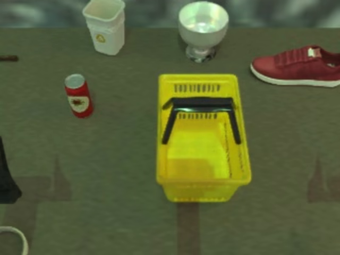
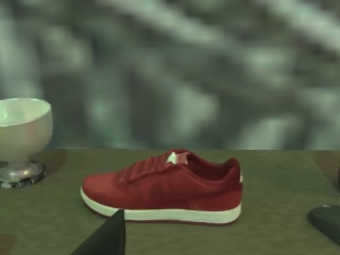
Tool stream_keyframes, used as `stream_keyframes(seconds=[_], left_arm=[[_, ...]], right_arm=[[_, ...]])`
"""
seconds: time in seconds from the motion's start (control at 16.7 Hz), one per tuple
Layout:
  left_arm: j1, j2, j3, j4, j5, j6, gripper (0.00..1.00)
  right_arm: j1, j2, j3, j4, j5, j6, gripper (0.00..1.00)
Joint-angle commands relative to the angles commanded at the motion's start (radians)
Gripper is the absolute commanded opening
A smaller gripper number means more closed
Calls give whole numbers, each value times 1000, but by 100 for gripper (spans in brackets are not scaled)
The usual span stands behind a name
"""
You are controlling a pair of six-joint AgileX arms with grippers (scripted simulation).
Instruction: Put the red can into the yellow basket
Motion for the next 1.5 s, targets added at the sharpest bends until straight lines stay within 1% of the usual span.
stream_keyframes(seconds=[0.18,0.3,0.42,0.6,0.9,1.2,1.5], left_arm=[[-2,9,8,-8,1,3,100],[-11,58,50,-50,4,20,100],[-27,147,129,-121,10,50,100],[-57,345,308,-266,21,111,100],[-111,787,734,-557,40,236,100],[-154,1297,1240,-853,52,371,100],[-179,1820,1740,-1120,49,497,100]], right_arm=[[0,0,0,0,0,0,100],[0,0,0,0,0,0,100],[0,0,0,0,0,0,100],[0,0,0,0,0,0,100],[0,0,0,0,0,0,100],[0,0,0,0,0,0,100],[0,0,0,0,0,0,100]])
